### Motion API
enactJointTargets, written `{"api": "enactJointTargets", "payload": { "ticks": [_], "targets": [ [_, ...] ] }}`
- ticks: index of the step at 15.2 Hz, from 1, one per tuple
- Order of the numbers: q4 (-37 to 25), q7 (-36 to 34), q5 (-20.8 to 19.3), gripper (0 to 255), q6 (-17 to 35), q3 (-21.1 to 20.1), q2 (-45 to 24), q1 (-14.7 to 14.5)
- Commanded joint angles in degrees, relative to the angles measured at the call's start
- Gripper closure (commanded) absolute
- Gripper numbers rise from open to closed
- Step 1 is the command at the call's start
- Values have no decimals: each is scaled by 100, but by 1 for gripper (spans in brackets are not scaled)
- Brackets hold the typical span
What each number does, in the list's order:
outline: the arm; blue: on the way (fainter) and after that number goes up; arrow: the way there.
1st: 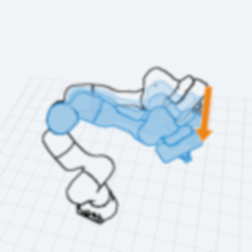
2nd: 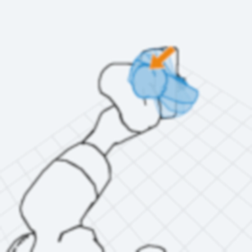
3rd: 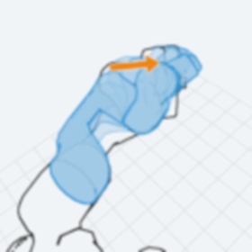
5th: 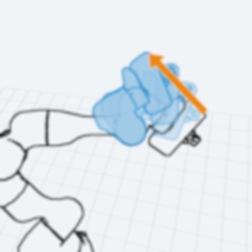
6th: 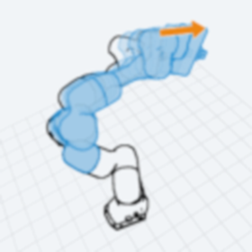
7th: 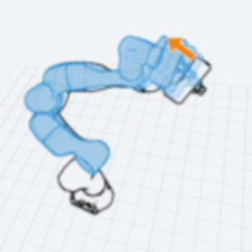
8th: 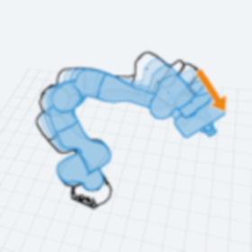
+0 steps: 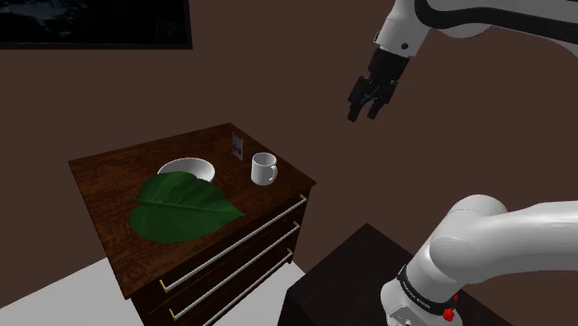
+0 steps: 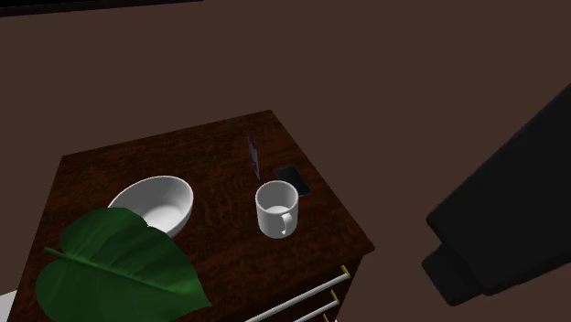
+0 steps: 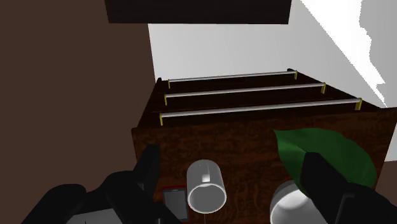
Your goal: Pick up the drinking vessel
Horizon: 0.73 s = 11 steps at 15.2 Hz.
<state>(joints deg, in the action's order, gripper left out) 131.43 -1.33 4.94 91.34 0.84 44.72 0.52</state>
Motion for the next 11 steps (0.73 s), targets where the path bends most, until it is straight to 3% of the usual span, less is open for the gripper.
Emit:
{"api": "enactJointTargets", "payload": {
  "ticks": [1,11],
  "targets": [
    [0,0,0,0,0,0,0,0],
    [62,177,-94,0,1656,-50,-1709,-8]
  ]
}}
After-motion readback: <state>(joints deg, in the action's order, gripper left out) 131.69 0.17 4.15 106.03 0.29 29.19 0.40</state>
